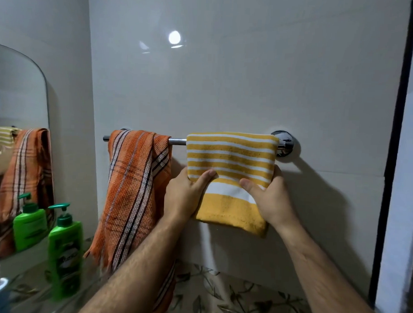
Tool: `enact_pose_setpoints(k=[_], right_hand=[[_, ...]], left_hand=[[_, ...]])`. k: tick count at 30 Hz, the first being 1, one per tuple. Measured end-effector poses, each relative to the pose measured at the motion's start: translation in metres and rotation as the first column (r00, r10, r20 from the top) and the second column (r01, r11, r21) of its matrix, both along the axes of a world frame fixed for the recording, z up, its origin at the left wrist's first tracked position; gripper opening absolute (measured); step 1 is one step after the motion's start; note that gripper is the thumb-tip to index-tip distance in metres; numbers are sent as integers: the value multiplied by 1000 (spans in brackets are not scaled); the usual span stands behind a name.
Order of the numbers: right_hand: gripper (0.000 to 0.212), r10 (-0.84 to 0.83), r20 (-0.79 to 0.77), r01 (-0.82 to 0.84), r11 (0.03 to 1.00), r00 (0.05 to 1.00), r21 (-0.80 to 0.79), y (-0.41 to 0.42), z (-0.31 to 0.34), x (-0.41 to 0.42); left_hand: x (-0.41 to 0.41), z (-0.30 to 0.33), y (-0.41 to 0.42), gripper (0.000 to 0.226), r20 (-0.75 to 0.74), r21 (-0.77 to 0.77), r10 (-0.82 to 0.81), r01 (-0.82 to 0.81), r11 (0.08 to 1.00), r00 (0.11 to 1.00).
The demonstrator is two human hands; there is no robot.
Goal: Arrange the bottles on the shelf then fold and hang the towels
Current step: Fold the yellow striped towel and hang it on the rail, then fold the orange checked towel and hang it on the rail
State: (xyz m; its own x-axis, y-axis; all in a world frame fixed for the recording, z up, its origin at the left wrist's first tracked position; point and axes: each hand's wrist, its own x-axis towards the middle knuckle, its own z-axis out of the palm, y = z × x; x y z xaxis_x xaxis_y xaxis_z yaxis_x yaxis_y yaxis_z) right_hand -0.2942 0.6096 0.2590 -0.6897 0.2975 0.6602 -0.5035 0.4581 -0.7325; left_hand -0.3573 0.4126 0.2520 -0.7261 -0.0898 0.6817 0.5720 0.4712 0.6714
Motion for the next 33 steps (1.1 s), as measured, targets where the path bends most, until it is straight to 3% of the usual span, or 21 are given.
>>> enact_pose_setpoints(k=[6, 8, 10, 13, 16, 19, 24, 28, 30, 33], right_hand=[[30, -103, 46, 105, 994, 994, -32, -13, -7, 15], [47, -227, 73, 223, 973, 971, 65, -25, -10, 26], [75, -411, -80, 419, 894, 908, 161, -41, -13, 38], [75, -488, -422, 594, 787, 764, 166, -65, -8, 59], [57, -314, -559, 493, 846, 768, 201, -92, -1, 66], [44, -141, -523, 333, 897, 840, 292, -122, 5, 62], [32, 10, -386, 152, 909, 922, 387, -160, 14, 39], [30, 39, -224, 46, 931, 974, 361, -173, 26, 13], [32, 54, -130, -11, 951, 990, 308, -174, 34, 1], [44, 99, 21, -101, 957, 995, 271, -176, 43, -17]], left_hand=[[15, -2, -11, 77, 24, -103, 70, -67, 992, 997], [19, -5, -14, 69, 39, -154, 95, -88, 984, 995], [24, -7, -21, 61, -7, -184, 129, -128, 975, 992], [34, -7, -38, 44, -194, -135, 186, -214, 968, 963], [38, -3, -67, 30, -316, -34, 283, -308, 951, 906], [31, 5, -95, 37, -305, -14, 391, -415, 910, 868], [20, 14, -120, 76, -135, -141, 534, -550, 823, 834], [13, 18, -123, 99, -6, -202, 520, -510, 836, 854], [9, 20, -122, 100, 31, -183, 486, -473, 862, 873], [3, 23, -123, 79, 32, -86, 427, -423, 902, 904]])
